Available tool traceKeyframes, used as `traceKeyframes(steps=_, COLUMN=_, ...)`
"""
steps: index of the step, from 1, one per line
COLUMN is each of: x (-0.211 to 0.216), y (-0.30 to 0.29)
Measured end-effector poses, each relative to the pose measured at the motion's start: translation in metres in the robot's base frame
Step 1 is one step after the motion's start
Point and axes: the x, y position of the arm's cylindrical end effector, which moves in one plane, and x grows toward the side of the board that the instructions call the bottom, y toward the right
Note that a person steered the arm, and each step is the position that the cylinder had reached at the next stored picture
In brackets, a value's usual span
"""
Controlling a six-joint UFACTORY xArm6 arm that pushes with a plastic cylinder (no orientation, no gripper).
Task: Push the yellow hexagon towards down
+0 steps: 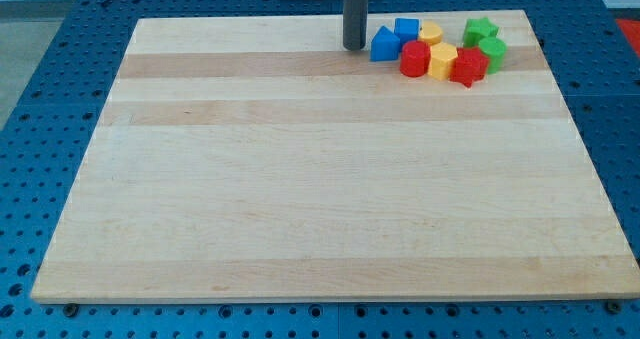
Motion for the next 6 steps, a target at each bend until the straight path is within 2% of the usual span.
traceKeyframes(steps=2, x=-0.025, y=0.000)
traceKeyframes(steps=4, x=-0.041, y=0.069)
traceKeyframes(steps=6, x=-0.041, y=0.080)
